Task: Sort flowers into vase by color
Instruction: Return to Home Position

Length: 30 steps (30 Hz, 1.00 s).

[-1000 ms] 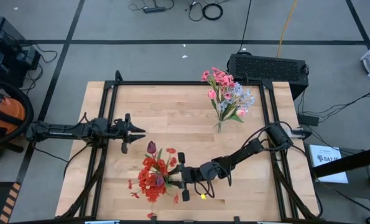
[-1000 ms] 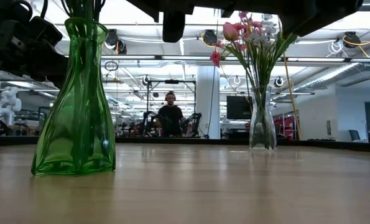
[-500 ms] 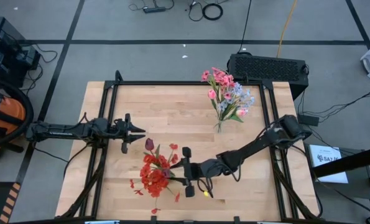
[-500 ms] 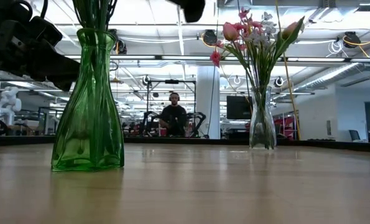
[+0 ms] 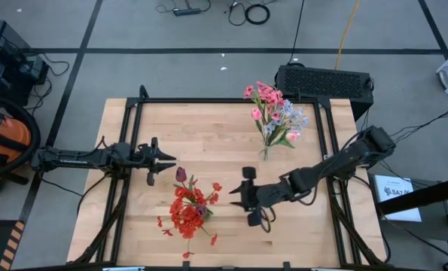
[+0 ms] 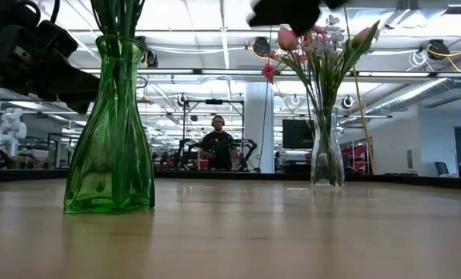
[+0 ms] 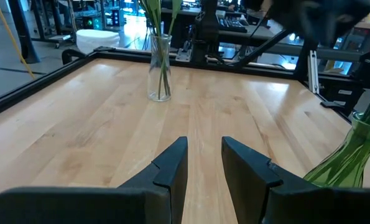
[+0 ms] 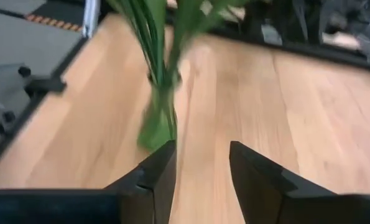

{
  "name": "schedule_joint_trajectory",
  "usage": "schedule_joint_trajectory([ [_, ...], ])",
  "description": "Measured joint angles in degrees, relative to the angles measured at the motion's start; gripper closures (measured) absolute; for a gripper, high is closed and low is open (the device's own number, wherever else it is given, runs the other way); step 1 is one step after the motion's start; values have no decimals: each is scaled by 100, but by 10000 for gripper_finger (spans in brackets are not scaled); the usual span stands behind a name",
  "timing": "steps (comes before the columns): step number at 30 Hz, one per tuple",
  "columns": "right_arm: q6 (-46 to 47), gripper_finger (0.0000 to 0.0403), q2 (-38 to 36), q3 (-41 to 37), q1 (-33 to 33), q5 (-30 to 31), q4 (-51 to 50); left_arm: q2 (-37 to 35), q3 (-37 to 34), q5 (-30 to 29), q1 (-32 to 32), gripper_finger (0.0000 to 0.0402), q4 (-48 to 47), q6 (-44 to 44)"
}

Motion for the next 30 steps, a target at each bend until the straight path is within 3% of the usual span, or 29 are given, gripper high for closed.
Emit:
schedule_joint_trajectory([
  [5,392,268,-715,-1309,-63,-1,400,0,0,0,2,297,2,-1],
  [13,648,269,-2285,-3520,-425,-33,1890,0,0,0,2,297,2,2],
  [18,829,269,-3285,-4603,-1020,-533,2467,0,0,0,0,297,2,0],
  [23,1011,269,-4134,-5437,-1499,-1055,3163,0,0,0,2,297,2,2],
  [30,1123,269,-5177,-6057,-1663,-1074,3162,0,0,0,1,297,4,1],
])
